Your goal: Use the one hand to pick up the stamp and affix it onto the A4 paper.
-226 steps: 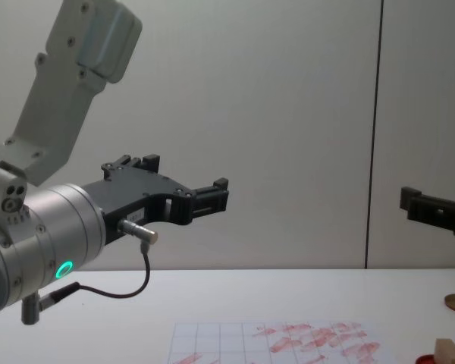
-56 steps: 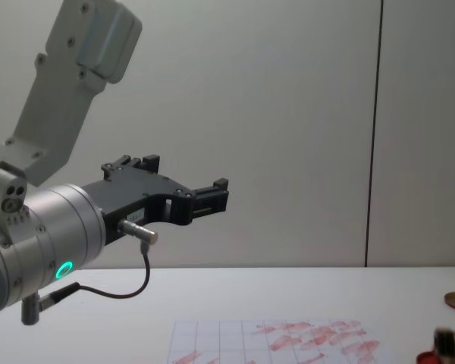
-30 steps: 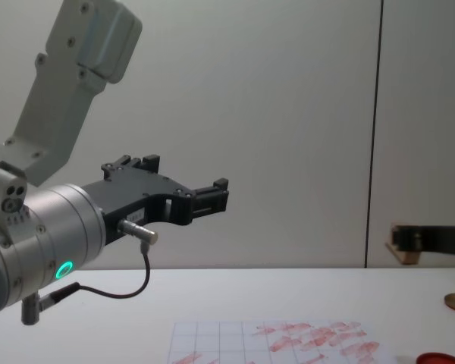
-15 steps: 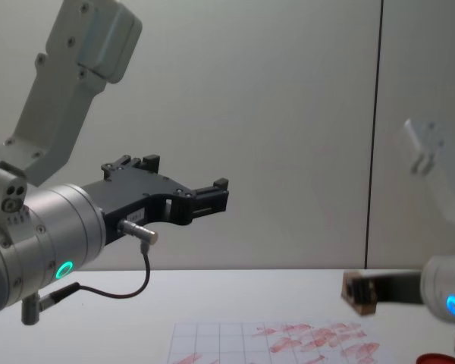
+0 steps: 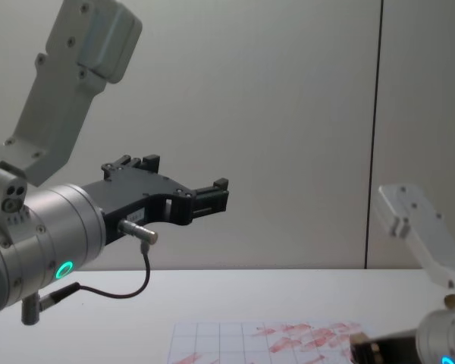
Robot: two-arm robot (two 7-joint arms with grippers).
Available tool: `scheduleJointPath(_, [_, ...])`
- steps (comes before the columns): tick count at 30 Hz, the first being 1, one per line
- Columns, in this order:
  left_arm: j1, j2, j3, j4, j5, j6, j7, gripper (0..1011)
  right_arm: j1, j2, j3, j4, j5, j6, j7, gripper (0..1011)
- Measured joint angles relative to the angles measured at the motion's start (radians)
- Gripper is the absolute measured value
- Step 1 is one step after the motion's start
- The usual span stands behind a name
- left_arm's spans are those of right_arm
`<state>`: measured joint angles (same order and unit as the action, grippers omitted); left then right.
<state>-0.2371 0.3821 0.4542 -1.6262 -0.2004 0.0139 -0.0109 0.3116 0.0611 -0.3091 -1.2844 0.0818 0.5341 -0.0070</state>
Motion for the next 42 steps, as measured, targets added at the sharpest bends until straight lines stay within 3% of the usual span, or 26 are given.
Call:
scheduleJointPath(22, [0.0, 0.0, 0.0, 0.0, 0.0, 0.0, 0.0, 993, 0.044, -0.015, 0.015, 0.161, -0.01, -0.075, 0.023, 218])
scheduleJointPath(42, [0.0, 0.0, 0.0, 0.0, 0.0, 0.0, 0.0, 993, 0.045, -0.019, 0.023, 0.198, 0.001, -0.107, 0.029, 218])
